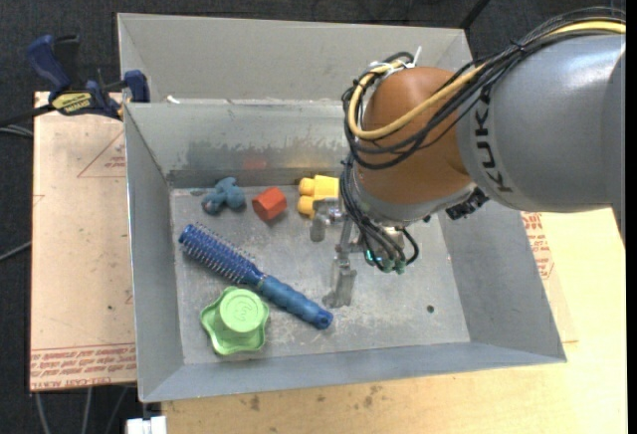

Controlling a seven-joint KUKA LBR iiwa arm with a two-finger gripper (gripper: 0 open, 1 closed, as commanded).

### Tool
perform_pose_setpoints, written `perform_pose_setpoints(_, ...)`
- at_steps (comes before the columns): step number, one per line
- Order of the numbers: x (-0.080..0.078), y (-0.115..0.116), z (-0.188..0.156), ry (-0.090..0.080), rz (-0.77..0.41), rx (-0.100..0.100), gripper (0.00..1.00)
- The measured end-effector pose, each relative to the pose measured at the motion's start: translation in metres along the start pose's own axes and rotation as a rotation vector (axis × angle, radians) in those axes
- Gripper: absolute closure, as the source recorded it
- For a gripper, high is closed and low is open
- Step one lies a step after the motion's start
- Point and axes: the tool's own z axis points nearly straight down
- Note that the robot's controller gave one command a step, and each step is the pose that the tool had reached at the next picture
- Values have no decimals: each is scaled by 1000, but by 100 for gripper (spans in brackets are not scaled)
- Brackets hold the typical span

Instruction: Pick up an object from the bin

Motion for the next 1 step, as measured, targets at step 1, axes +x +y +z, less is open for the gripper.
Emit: perform_pose_setpoints(1,15,27,99,0,151,0,0)
